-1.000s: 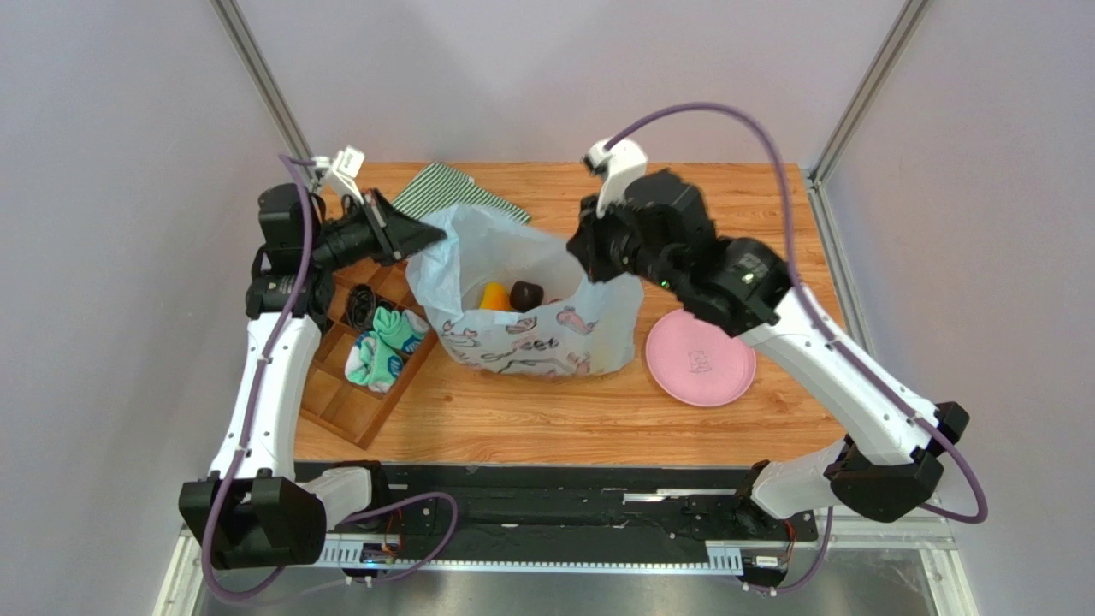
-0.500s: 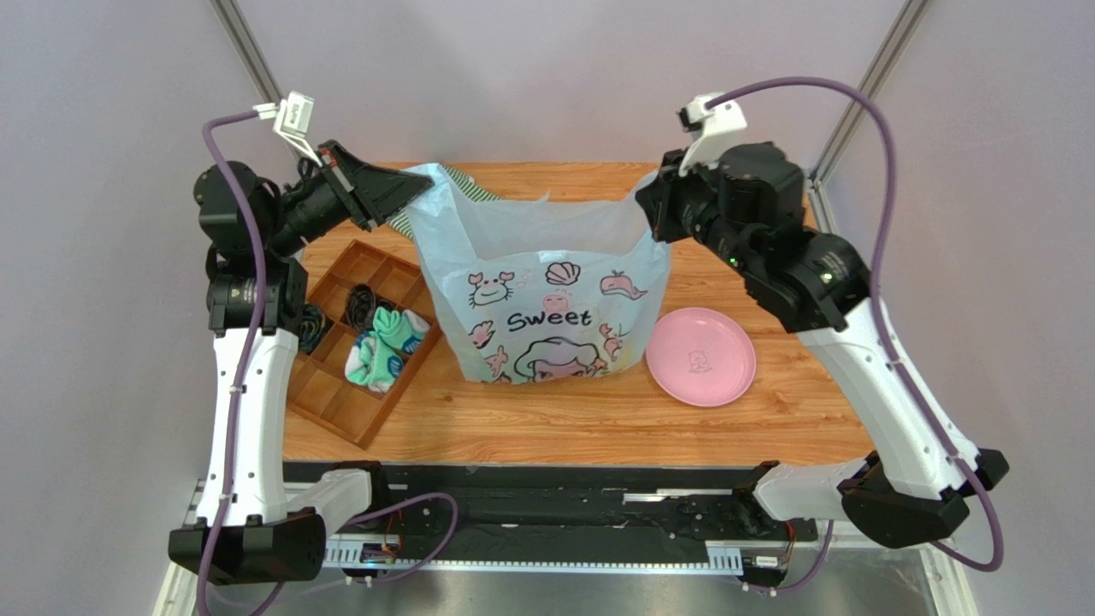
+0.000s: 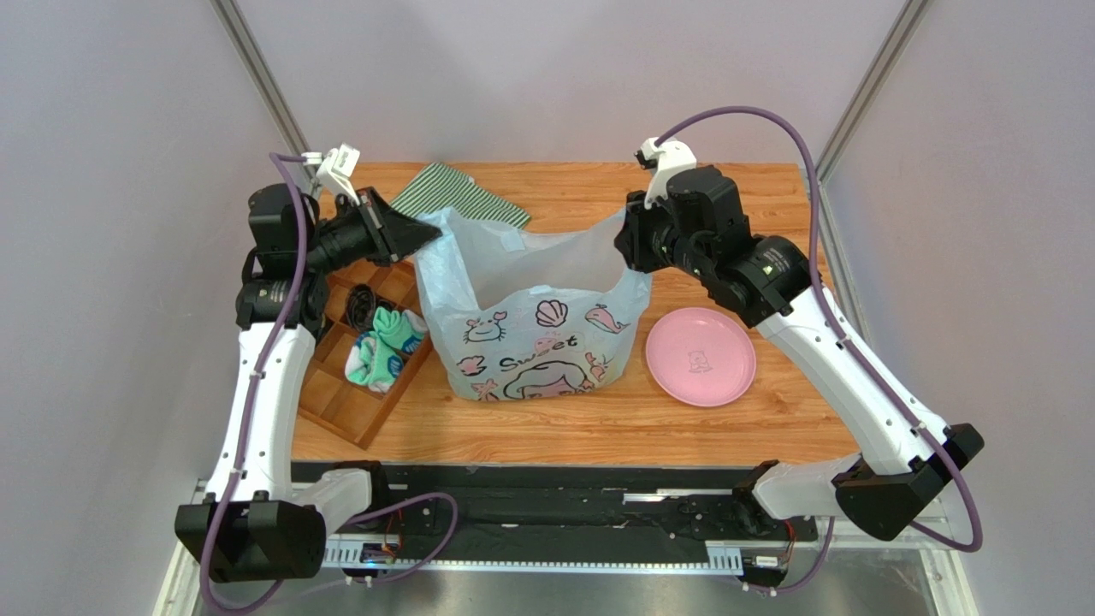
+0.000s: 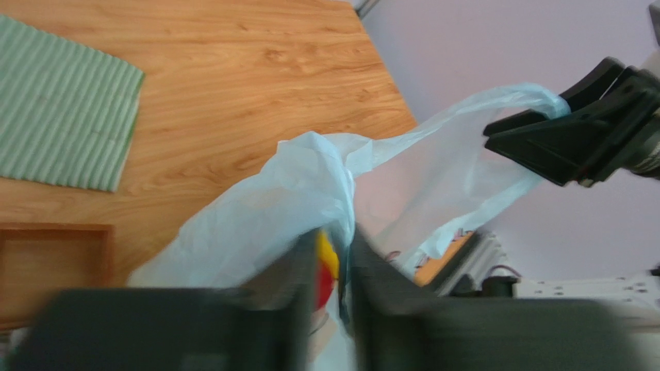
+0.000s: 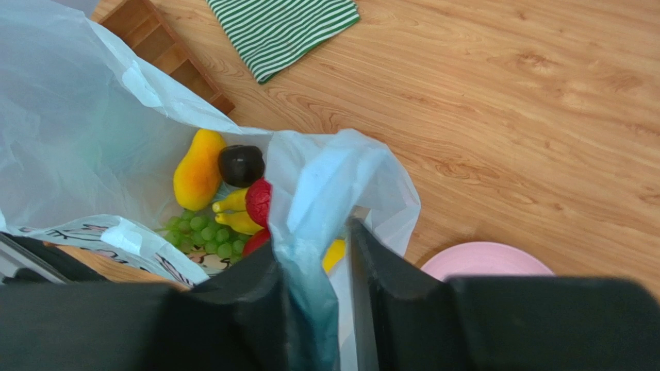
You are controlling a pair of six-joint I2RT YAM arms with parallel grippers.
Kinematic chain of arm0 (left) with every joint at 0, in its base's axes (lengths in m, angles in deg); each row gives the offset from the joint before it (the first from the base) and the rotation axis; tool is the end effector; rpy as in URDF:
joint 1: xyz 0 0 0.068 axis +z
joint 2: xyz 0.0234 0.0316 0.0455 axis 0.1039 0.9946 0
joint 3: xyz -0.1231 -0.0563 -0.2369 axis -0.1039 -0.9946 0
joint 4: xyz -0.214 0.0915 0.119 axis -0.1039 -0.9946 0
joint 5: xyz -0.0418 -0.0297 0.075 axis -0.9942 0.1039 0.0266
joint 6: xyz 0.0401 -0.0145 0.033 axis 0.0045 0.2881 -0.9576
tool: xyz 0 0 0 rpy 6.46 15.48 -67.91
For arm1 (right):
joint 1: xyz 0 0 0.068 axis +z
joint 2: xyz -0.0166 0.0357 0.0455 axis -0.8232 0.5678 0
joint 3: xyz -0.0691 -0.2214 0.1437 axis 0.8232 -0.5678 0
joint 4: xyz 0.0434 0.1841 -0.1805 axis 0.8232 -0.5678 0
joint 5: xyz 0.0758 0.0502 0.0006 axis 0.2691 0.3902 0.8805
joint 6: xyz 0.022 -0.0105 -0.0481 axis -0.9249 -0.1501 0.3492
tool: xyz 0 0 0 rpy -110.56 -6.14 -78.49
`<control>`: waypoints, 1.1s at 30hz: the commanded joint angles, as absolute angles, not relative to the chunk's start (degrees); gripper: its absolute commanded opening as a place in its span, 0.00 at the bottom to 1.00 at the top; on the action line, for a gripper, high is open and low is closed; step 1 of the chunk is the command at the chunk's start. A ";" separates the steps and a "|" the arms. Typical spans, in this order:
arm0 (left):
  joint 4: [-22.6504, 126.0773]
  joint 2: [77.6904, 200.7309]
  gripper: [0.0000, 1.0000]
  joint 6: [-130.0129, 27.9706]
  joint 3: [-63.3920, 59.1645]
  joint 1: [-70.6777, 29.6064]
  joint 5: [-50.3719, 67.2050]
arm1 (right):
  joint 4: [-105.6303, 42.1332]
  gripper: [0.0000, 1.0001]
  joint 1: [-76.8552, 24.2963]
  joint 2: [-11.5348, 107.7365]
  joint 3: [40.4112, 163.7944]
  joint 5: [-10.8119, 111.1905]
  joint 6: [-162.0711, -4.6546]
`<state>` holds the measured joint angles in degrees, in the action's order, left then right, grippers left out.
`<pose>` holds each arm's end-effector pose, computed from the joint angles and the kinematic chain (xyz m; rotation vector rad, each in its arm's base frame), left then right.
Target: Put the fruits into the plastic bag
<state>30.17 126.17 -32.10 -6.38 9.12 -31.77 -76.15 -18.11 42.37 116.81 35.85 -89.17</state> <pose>0.2314 -0.0140 0.4073 0.0836 1.8640 -1.0951 0.2165 0.1597 0.4356 -0.3822 2.0816 0.4030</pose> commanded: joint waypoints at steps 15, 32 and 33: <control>30.45 109.42 0.96 -41.59 -8.89 9.30 -9.89 | -72.20 0.93 -18.93 38.56 121.83 34.03 -88.15; 25.02 96.15 0.97 -45.02 -15.83 9.30 -1.62 | -57.97 0.93 -21.57 11.33 89.77 16.54 -92.46; 24.30 95.63 0.97 -46.15 -16.18 9.22 -1.26 | -57.26 0.93 -21.57 9.84 86.18 15.92 -92.28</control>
<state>26.76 98.31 -42.13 -16.24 9.12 -4.71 -64.67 -21.58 15.71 93.78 22.08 -91.64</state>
